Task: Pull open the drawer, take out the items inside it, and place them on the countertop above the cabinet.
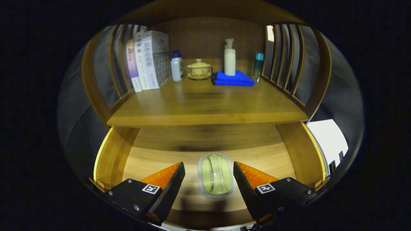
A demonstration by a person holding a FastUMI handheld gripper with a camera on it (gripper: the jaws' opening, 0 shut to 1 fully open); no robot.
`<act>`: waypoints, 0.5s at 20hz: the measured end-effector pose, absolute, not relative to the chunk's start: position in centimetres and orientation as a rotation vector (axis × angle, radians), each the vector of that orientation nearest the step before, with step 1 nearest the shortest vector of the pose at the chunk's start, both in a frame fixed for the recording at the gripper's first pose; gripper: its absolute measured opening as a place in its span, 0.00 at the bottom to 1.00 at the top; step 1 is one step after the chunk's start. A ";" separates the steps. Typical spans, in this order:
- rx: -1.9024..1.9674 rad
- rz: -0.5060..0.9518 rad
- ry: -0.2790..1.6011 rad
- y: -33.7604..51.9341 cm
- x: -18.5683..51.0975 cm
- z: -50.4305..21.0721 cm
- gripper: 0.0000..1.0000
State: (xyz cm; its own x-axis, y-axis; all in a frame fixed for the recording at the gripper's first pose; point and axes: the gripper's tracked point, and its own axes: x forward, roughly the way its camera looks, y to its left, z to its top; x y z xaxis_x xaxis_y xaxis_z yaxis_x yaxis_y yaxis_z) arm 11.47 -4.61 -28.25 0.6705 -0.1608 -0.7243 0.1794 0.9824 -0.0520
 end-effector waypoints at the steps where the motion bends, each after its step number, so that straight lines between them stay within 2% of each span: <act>1: 0.020 -0.199 0.838 -5.0 11.6 -29.0 0.91; 6: -0.037 -0.190 0.906 -5.8 11.7 -31.3 0.77; 8: -0.039 -0.187 0.923 -5.9 11.6 -32.0 0.69; 10: -0.033 -0.169 0.935 -5.7 11.5 -32.9 0.55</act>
State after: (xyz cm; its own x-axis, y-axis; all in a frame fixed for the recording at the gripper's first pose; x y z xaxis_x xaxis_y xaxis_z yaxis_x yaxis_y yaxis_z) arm 11.48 -5.69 -32.92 0.5815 -0.1594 -0.7978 0.1305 0.9862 -0.1019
